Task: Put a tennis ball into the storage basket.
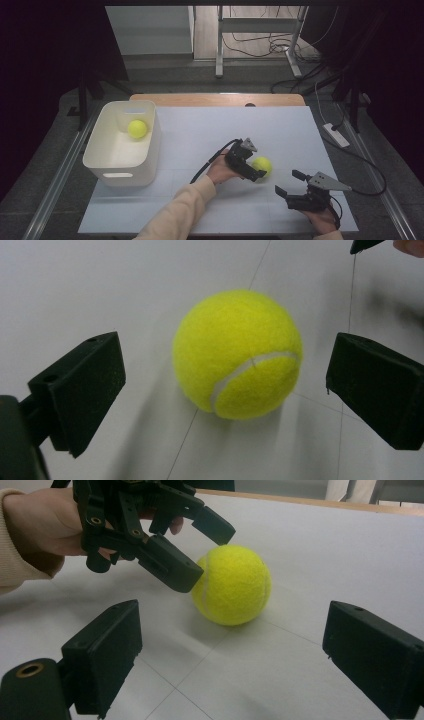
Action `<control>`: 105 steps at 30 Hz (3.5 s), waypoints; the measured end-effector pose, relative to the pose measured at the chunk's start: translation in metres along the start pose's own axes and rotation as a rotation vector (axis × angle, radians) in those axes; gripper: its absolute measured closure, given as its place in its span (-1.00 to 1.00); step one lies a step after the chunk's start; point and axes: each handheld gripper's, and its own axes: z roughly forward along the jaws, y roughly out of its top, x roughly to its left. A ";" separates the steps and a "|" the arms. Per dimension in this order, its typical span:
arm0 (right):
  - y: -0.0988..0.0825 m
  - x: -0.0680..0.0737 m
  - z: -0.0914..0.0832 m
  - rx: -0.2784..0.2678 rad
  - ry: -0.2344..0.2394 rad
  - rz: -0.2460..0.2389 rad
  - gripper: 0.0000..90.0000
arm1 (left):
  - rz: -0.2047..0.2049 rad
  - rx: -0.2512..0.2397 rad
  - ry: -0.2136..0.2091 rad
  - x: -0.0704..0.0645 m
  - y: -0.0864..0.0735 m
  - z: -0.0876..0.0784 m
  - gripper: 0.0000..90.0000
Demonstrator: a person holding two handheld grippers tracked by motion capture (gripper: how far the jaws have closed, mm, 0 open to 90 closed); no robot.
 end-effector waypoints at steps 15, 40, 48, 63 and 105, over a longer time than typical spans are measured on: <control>0.000 -0.001 0.000 0.006 0.002 -0.005 -0.80 | 0.003 0.039 -0.010 -0.001 0.008 0.019 -0.88; 0.000 -0.002 -0.001 0.002 -0.006 0.003 -0.80 | -0.009 0.019 -0.026 0.003 0.010 0.006 -0.39; -0.001 -0.002 -0.001 0.001 -0.007 0.003 -0.80 | -0.012 -0.006 0.002 0.003 0.011 -0.010 -0.39; -0.001 -0.002 0.001 0.009 -0.008 0.000 -0.80 | -0.018 -0.036 0.063 0.009 0.008 -0.043 -0.39; -0.002 -0.005 0.003 0.012 -0.009 0.006 -0.80 | -0.057 -0.173 0.175 0.018 -0.001 -0.119 -0.39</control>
